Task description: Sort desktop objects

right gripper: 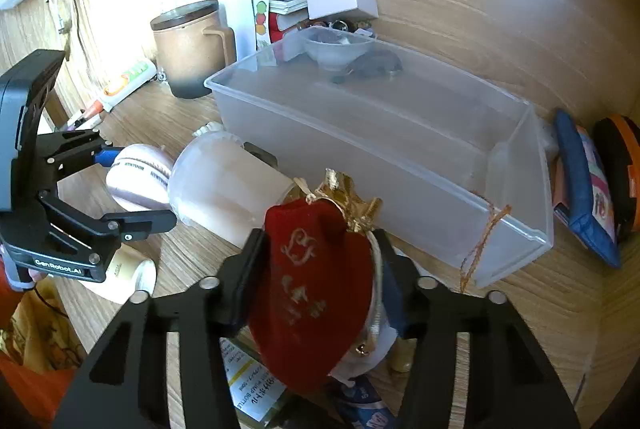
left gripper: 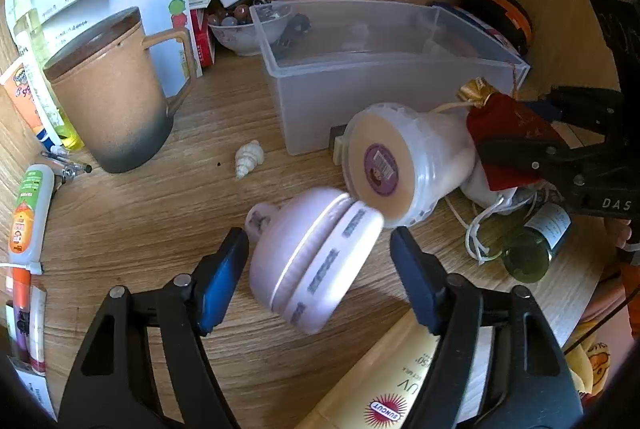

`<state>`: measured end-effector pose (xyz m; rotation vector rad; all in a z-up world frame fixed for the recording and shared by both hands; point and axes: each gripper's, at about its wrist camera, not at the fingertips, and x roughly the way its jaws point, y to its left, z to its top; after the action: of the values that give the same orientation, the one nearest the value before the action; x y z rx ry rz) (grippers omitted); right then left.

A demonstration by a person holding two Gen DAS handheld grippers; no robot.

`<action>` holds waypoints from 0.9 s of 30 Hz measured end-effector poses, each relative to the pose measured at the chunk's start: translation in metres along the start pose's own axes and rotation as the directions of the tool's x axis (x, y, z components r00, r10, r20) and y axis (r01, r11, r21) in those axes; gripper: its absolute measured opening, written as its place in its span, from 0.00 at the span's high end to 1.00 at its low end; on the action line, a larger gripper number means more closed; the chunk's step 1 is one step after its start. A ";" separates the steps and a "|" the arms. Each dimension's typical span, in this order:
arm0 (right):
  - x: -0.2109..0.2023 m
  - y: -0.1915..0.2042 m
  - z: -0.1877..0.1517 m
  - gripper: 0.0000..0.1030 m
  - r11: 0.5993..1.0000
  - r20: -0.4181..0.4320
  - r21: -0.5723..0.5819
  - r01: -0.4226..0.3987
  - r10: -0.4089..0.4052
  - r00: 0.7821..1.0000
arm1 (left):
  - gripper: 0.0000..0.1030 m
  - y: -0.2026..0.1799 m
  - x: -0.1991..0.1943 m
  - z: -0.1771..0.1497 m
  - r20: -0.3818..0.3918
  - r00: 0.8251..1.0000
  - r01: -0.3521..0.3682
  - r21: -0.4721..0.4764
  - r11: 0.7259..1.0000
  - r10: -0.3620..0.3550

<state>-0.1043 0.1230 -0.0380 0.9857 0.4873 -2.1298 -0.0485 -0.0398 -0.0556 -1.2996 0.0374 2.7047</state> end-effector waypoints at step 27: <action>-0.071 -0.021 0.002 0.76 0.993 0.176 0.105 -0.046 0.027 0.984 | 0.40 0.010 -0.055 0.024 0.147 0.989 -0.026 0.002 1.000 0.025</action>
<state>-0.0895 0.1675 0.0189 0.8504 0.2677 -2.2039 -0.0343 -0.0538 0.0021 -1.1030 0.0446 2.8120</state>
